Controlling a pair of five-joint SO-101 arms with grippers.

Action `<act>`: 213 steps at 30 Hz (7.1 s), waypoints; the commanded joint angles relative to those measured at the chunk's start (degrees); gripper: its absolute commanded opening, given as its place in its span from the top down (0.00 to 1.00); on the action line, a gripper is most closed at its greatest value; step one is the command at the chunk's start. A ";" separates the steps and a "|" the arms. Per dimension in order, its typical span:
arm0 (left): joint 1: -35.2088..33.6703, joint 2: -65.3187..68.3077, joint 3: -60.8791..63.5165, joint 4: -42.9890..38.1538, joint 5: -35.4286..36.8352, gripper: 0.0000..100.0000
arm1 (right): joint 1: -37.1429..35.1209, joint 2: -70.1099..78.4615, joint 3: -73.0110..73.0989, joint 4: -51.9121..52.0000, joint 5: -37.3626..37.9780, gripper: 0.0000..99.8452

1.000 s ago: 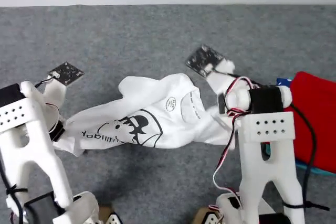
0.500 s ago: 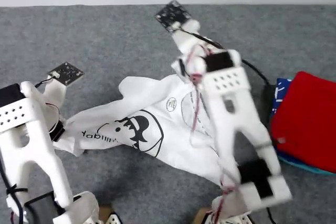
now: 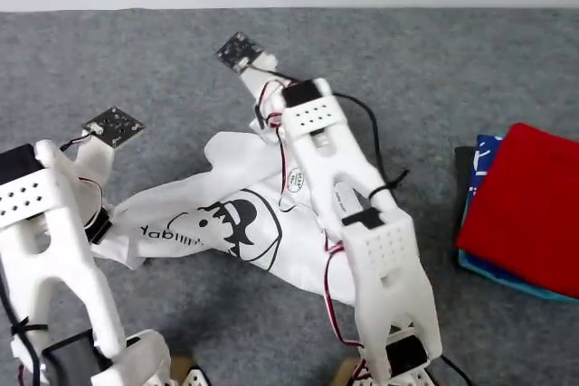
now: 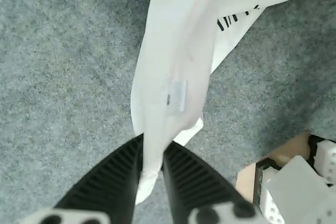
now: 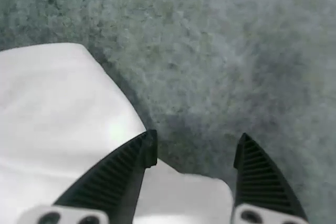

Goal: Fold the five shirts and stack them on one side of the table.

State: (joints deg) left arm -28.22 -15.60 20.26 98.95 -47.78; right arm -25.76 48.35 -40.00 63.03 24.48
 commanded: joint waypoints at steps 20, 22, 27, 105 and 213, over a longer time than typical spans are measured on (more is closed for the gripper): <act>-0.09 -1.67 0.13 0.09 -0.62 0.99 | -8.48 -7.52 -5.01 40.04 -0.26 0.99; -0.09 -1.67 0.13 0.09 -0.62 0.99 | -10.42 -10.51 -0.26 40.04 -0.26 0.99; -0.26 -1.67 0.13 0.09 -0.70 0.99 | -13.49 -19.03 12.48 39.96 -0.44 0.99; -15.65 -1.67 -4.44 -1.05 -3.69 0.99 | -18.59 -28.97 12.66 39.87 -10.90 0.78; -12.57 -1.93 0.13 -8.35 5.01 0.99 | -19.30 -3.82 -2.11 11.82 -16.79 0.70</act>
State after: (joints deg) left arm -40.79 -15.96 20.53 91.56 -42.07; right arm -44.48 44.31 -41.67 76.04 8.40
